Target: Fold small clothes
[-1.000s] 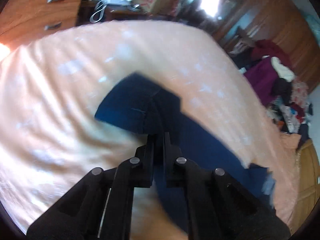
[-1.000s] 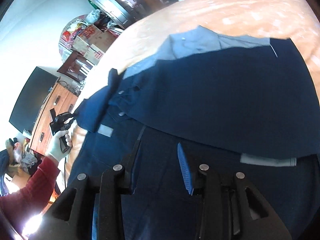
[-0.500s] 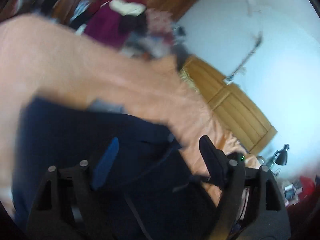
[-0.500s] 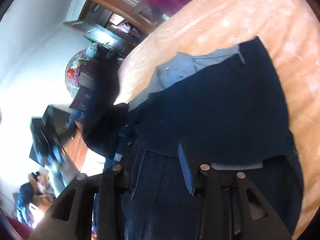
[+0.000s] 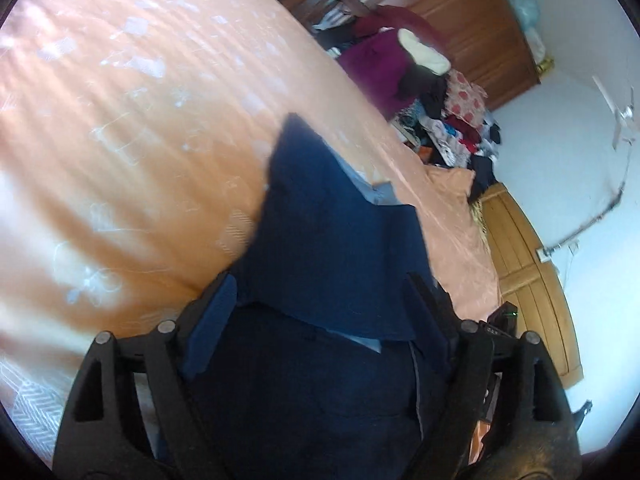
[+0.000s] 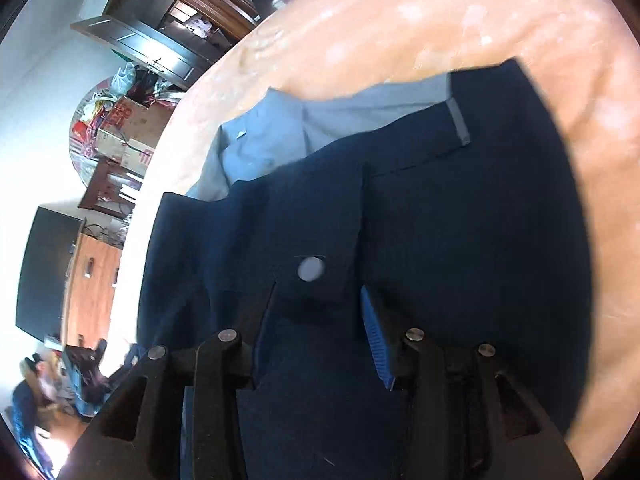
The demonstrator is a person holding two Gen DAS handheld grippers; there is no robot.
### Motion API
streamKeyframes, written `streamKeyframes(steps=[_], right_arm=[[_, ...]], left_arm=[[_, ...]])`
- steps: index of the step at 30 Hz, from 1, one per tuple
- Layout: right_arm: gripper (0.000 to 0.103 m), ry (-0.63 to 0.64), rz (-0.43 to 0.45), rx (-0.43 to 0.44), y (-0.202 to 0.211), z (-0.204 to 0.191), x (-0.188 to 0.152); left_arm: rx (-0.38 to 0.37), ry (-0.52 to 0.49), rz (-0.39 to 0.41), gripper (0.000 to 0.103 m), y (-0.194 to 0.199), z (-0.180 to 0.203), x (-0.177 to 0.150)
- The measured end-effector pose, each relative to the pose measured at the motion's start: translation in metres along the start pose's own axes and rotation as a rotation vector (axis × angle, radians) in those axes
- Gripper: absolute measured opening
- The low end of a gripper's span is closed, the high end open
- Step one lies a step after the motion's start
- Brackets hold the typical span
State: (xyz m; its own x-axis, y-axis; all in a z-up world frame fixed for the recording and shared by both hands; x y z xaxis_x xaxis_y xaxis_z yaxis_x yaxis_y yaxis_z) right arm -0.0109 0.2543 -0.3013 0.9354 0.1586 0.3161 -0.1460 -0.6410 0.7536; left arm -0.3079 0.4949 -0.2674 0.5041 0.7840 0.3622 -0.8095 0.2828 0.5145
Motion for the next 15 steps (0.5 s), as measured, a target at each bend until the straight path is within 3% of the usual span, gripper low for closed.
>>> streamKeyframes(steps=[2, 4, 6, 11, 13, 15], right_arm=[[0.044, 0.015, -0.013, 0.010, -0.009, -0.007, -0.001], [0.008, 0.009, -0.021, 0.005, -0.015, -0.005, -0.004], [0.005, 0.008, 0.011, 0.013, -0.006, -0.005, -0.003], [0.005, 0.016, 0.154, 0.024, 0.073, -0.001, -0.001], [0.005, 0.018, 0.167, -0.011, 0.091, 0.011, -0.008], [0.006, 0.031, 0.089, -0.020, 0.084, 0.021, -0.020]], left_arm=[[0.000, 0.001, 0.011, 0.083, 0.004, -0.001, 0.002], [0.008, 0.005, 0.028, 0.083, 0.009, -0.007, 0.001], [0.017, 0.020, 0.048, 0.083, 0.011, -0.005, 0.011], [0.050, 0.059, 0.066, 0.083, 0.004, 0.000, 0.034], [0.059, 0.049, 0.067, 0.083, 0.003, 0.002, 0.034], [0.074, 0.065, 0.079, 0.083, 0.008, 0.007, 0.038]])
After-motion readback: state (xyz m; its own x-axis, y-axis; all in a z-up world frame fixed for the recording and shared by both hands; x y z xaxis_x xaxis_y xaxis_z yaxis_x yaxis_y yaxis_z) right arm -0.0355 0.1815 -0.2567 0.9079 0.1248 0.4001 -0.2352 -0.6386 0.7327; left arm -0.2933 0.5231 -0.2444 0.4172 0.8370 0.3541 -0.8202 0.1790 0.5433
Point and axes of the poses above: each gripper's, at about its wrist camera, not at the fingertips, and y roughly against the way its jaws point, z to its right, x to its top, the point moved 9 cm from there along -y, roughly the way its jaws point, and after that the axes turned 6 degrees about y, right-handed, at the moved point
